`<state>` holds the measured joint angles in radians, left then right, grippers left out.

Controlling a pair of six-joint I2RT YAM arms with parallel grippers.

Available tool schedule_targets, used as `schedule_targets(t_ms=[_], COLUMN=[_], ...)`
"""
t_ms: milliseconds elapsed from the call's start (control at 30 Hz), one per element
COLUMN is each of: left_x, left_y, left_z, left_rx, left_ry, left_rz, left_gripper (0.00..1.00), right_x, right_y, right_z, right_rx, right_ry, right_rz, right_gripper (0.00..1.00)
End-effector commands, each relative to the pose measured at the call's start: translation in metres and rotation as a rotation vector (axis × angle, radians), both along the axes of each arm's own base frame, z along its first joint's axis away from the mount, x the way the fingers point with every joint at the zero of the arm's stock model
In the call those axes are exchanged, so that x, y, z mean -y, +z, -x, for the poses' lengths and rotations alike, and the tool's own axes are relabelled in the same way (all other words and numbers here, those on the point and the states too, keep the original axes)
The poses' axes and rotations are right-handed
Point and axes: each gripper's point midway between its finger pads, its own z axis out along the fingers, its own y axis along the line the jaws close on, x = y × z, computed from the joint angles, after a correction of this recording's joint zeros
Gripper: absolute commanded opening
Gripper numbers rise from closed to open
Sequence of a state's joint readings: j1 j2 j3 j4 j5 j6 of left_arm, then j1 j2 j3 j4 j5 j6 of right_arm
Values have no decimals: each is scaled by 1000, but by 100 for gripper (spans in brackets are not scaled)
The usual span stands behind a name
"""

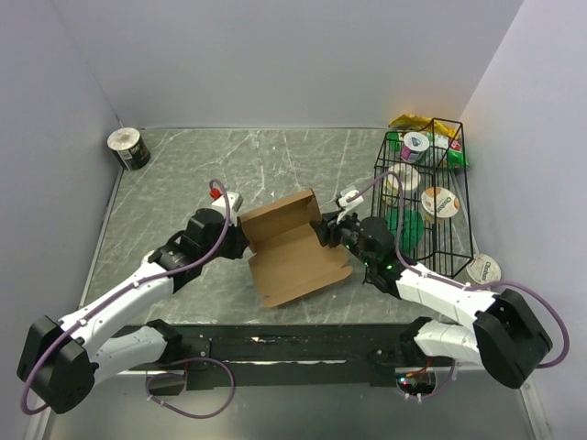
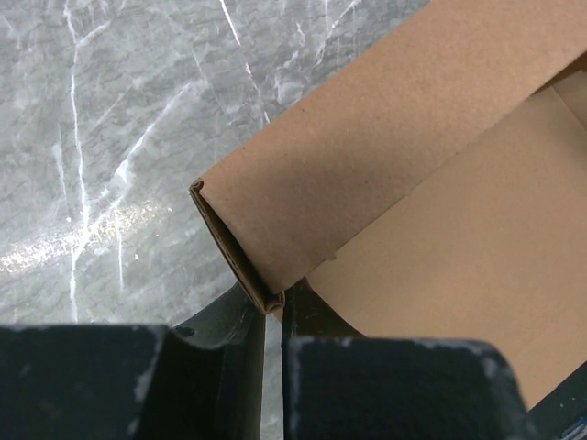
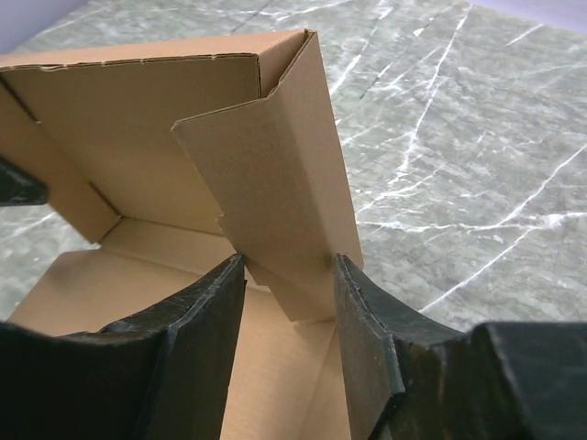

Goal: Fold the paper box

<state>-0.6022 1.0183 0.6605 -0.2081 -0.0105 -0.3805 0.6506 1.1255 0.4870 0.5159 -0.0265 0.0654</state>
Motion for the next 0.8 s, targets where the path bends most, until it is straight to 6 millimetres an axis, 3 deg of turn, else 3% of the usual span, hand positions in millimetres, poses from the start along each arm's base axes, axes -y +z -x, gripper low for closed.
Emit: schedule_targets(t_ms=[0,100,567,667,767], left_x=[13,14,-9,-11,-12], left_y=[21,14,-24,-34,-37], left_z=[-4,-3,-14,-13,-11], left_rx=[50,22,-18,-32,-42], left_ry=[-41,-40,152,163,172], left_rz=[31,19,-171,-195,-201], left_gripper=[1,1,2,17,43], right_x=[-2,-3,-14,-15,-12], right_y=[23,16,-61,-73,-82], right_z=[-17,-21,-9,-9,-9], right_rx=[84,61,-109,-126,-142], right_ry=[-61,-89,-158,-172,-192], right_rz=[-33,-36,-56,-51,-44], right_gripper=[50,49,49,48,48])
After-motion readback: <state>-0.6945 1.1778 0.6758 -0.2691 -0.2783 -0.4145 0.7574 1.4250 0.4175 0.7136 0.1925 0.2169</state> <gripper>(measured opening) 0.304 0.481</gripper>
